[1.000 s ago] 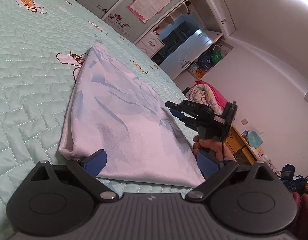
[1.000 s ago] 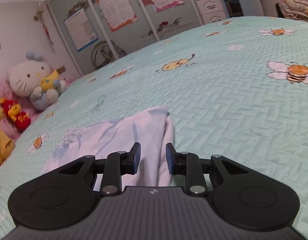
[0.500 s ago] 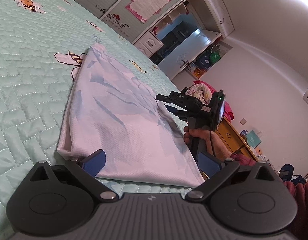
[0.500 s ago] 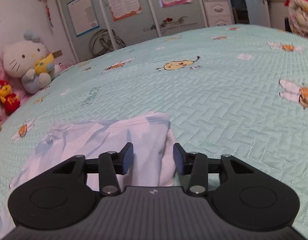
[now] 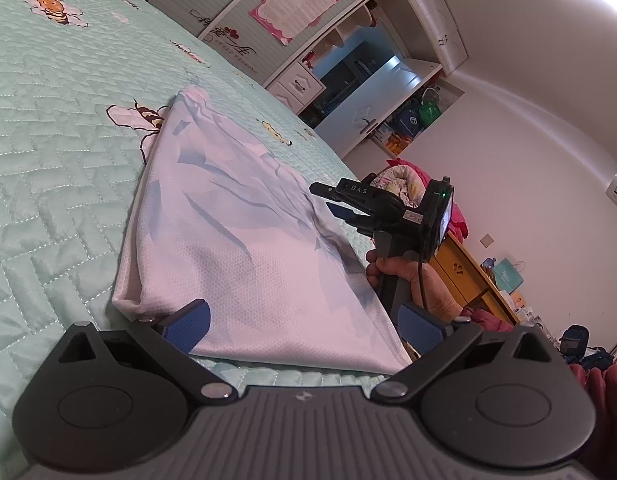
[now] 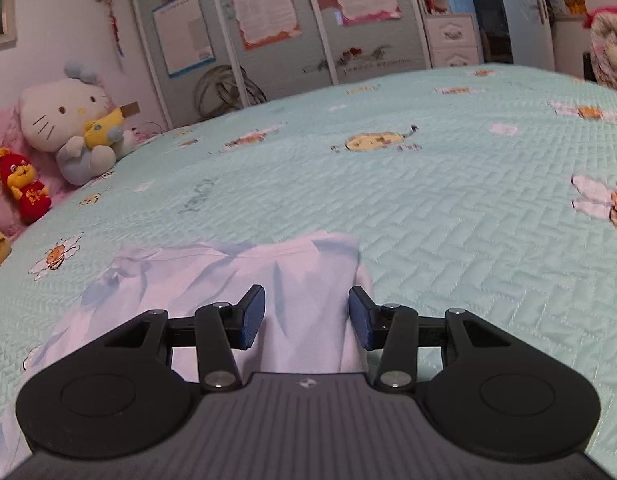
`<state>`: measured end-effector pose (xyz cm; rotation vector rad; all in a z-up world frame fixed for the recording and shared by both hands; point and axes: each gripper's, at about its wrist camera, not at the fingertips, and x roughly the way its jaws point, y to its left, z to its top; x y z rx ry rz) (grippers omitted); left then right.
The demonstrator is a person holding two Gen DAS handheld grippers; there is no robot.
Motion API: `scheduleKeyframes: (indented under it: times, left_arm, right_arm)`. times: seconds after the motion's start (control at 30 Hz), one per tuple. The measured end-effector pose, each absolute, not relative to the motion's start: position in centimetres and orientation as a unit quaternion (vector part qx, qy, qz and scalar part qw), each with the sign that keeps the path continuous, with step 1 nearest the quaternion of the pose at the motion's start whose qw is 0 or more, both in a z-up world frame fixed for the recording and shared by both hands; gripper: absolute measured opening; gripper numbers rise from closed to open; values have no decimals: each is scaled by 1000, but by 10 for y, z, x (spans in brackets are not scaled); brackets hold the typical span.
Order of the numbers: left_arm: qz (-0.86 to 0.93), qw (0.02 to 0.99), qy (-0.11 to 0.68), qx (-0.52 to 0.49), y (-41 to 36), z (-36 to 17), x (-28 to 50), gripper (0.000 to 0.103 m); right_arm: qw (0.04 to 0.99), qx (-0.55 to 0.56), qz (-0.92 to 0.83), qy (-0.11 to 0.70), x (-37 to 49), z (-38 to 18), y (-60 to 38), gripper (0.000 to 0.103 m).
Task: Fold clothes
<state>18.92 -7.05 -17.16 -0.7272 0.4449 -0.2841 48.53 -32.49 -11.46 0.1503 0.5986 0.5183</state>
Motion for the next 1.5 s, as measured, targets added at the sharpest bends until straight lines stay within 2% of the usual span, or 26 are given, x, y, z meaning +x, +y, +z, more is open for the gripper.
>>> scheduleKeyframes:
  times: [0.27,0.3,0.33,0.4,0.47,1.3,1.4,1.5]
  left_arm:
    - [-137,901,215,-351,-72,-170,189,103]
    - [-137,901,215,-351,-72,-170,189,103]
    - [-137,901,215,-351,-71,-170,189,103]
    - [-137,901,215,-351,-71,-169,189,103]
    - [-138,901,215,-352,-70,-169,190,103]
    - [-140,899,212,-358,-67,-167,195,103]
    - [-139,899,214,-356,-67,-166,196,103]
    - [-137,899,218,-355,-67,-165,197,103]
  right_arm:
    - [898,151,255,324,498,-125,-337,46]
    - [897,160,255,324,499,-126,-339,44]
    - [894,170,256,325,501,-127,-342,30]
    - [890,189,256,326,503,-129,-346,10]
    - [885,208,256,328,505,-130,-350,0]
    - [888,229,219,332,507,-142,-355,0]
    - [897,192,212,337,503,-133,-350,0]
    - [913,157,198,321,484,-114,-352,22]
